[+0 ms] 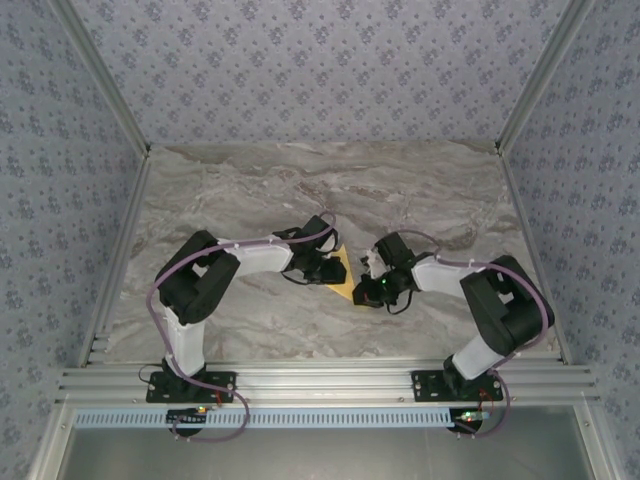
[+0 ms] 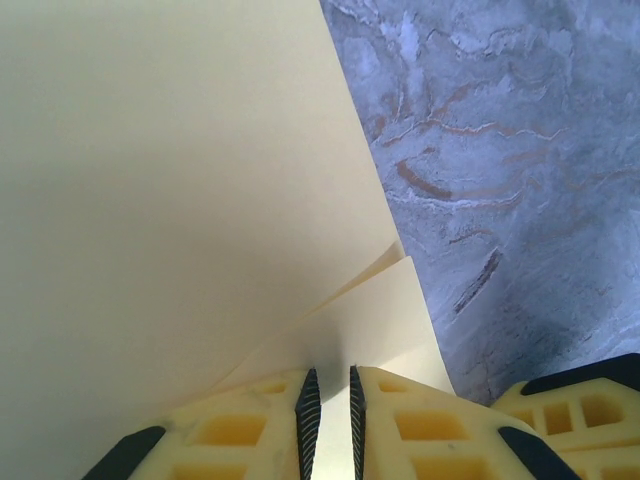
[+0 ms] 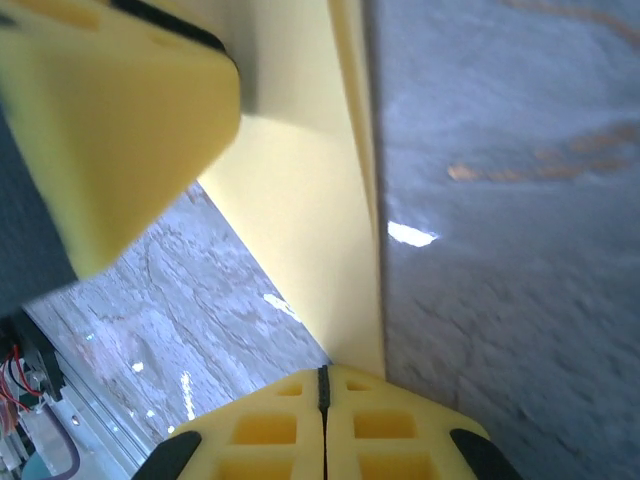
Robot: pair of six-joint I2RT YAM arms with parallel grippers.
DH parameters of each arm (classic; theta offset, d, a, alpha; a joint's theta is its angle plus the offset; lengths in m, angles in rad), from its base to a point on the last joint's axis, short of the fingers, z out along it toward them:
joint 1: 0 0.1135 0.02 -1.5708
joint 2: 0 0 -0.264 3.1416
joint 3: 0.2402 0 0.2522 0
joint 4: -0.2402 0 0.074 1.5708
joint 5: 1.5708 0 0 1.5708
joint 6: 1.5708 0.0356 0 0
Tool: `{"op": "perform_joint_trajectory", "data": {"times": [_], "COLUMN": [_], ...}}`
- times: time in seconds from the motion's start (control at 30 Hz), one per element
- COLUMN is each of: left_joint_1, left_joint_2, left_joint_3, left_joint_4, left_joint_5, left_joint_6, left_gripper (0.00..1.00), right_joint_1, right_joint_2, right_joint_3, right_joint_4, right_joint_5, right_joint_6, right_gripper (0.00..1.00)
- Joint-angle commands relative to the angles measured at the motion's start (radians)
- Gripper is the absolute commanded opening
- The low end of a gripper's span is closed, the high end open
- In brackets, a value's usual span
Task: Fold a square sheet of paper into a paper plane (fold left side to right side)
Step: Third fold the triangle at the center of the table.
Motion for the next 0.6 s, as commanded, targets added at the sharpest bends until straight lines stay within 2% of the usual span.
{"op": "perform_joint_trajectory", "data": {"times": [0.0, 0.13, 0.33, 0.57], "left_joint_1": [0.004, 0.006, 0.024, 0.088], "left_joint_2": [0.017, 0.005, -0.086, -0.289], "left_joint_3": [-0.036, -0.029, -0.009, -0.089], "left_joint_4": [-0.043, -0.04, -0.025, -0.005], "left_joint_5": [-0.043, -0.032, 0.033, 0.043], "left_joint_6": [0.002, 0.004, 0.001, -0.028], "left_gripper": [0.2, 0.2, 0.26, 0.43], "right_joint_1": [-0.026, -0.043, -0.047, -0.061], "right_joint_2": [-0.053, -0.094, -0.179, -0.106], "right_joint_3": [-0.07, -0.087, -0.001, 0.121], "right_joint_4": [-0.081, -0.092, -0.118, -0.06], "right_joint_5": [0.039, 0.02, -0.007, 0.037], "right_joint_6": [0.018, 0.005, -0.058, -0.201], "right_gripper": [0.07, 0.07, 0.11, 0.32]}}
